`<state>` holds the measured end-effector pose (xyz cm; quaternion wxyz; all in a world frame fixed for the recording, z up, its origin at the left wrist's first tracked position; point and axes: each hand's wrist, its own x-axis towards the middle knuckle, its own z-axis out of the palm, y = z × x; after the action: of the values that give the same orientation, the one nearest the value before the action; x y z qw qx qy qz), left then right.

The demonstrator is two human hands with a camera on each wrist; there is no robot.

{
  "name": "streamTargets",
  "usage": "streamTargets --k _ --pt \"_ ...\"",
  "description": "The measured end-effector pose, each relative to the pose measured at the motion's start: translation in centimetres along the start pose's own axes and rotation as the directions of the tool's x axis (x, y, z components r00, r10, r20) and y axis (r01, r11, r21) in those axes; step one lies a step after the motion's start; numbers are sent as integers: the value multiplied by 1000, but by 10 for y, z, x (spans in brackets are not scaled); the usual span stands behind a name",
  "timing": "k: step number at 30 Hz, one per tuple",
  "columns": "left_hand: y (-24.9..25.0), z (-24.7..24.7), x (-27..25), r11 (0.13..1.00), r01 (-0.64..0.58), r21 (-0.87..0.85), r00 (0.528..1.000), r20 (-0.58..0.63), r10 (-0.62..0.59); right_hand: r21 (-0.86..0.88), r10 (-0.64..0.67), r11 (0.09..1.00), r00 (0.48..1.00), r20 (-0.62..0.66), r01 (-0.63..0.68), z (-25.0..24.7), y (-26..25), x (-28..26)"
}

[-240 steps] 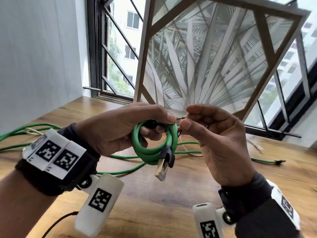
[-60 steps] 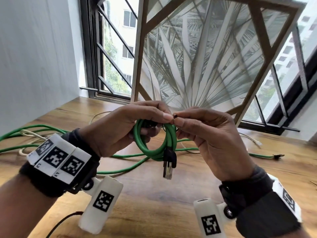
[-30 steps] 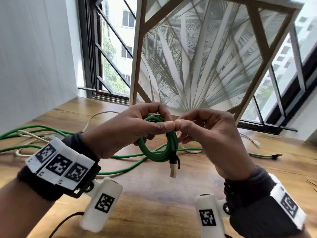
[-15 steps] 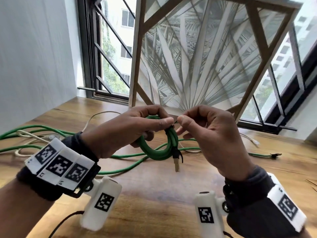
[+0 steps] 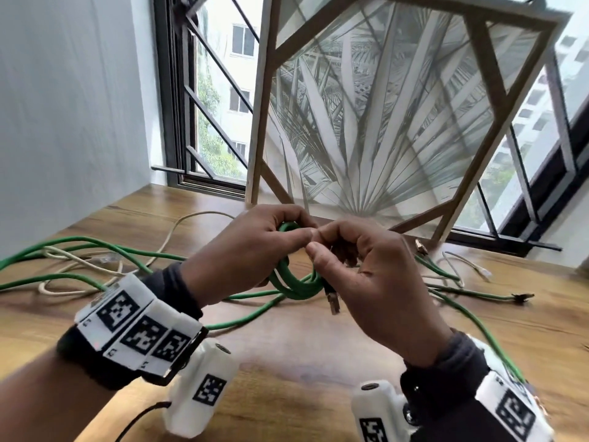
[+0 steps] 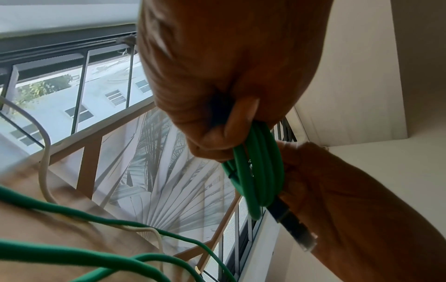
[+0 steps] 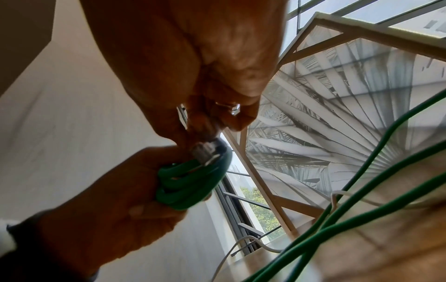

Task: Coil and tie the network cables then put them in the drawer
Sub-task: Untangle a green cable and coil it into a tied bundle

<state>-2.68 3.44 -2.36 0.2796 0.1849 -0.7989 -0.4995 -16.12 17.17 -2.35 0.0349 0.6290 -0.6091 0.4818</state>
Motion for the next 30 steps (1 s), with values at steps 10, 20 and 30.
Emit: streamTargets --k 10,20,30 --pt "2 1 -2 995 -85 -44 992 86 88 247 200 952 978 -59 -180 -19 12 7" --pt "-1 0 2 987 -39 -156 999 19 43 102 10 995 1000 -21 -8 -18 5 8" --pt "-10 8 6 988 -50 -150 998 17 53 -128 -103 985 987 120 118 -11 11 2"
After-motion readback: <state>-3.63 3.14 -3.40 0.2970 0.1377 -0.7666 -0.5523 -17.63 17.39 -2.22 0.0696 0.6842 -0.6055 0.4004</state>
